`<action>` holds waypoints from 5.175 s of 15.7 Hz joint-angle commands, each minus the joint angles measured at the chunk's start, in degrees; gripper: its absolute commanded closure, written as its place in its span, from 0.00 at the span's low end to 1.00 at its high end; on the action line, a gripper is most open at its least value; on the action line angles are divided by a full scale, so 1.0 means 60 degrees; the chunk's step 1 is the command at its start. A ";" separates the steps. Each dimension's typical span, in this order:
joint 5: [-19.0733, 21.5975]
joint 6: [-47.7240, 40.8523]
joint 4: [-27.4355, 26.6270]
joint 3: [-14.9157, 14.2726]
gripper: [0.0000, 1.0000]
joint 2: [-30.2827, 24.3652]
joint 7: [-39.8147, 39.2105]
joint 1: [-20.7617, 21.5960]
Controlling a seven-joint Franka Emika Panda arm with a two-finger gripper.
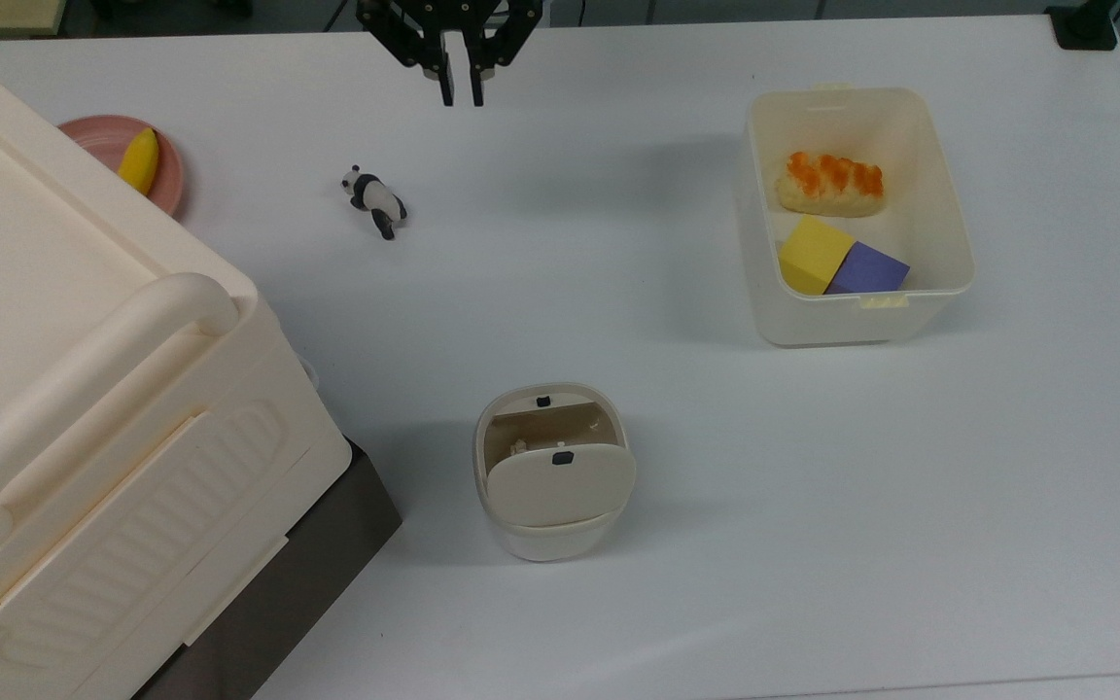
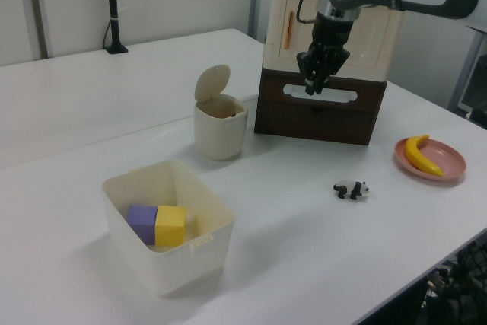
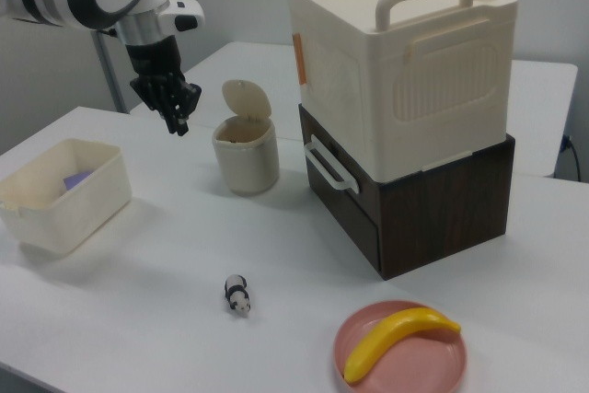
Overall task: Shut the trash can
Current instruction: 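Move the gripper toward the open lid of the cream trash can, then lower the gripper behind the raised lid and push it forward, then press the lid down onto the trash can rim with the gripper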
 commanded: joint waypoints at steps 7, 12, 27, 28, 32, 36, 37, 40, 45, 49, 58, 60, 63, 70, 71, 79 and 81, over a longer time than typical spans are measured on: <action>0.0638 0.3557 0.0270 -0.0039 1.00 0.1045 -0.0321 0.0003; 0.0594 0.5670 0.1324 0.0619 1.00 0.2437 -0.1374 -0.0318; 0.0418 0.8248 0.3156 0.0884 1.00 0.4724 -0.2210 -0.0422; 0.0418 0.8365 0.3200 0.0884 1.00 0.4768 -0.2268 -0.0408; 0.0345 0.8469 0.3346 0.1131 1.00 0.4900 -0.3190 -0.0422; 0.0345 0.8484 0.3479 0.1264 1.00 0.5061 -0.3207 -0.0393; 0.0345 0.8484 0.3479 0.1279 1.00 0.5076 -0.3206 -0.0393; 0.0345 0.8484 0.3493 0.1294 1.00 0.5120 -0.3192 -0.0378; 0.0345 0.8718 0.3698 0.1294 1.00 0.5427 -0.3177 -0.0364; 0.0345 0.8718 0.3669 0.1294 1.00 0.5457 -0.3221 -0.0364; 0.0038 0.8718 0.3216 0.1338 1.00 0.5487 -0.3221 -0.0378; -0.0021 0.8704 0.3127 0.1454 1.00 0.5341 -0.3221 -0.0436; -0.0065 0.8704 0.2514 0.1499 1.00 0.4931 -0.3236 -0.0481; -0.0036 0.8704 0.1284 0.1514 1.00 0.4330 -0.3397 -0.0627; -0.0036 0.8704 0.1093 0.1514 1.00 0.4170 -0.3397 -0.0642; -0.0021 0.8674 0.0184 0.1514 1.00 0.3714 -0.3353 -0.0657; -0.0021 0.8674 0.0139 0.1514 1.00 0.3743 -0.3353 -0.0657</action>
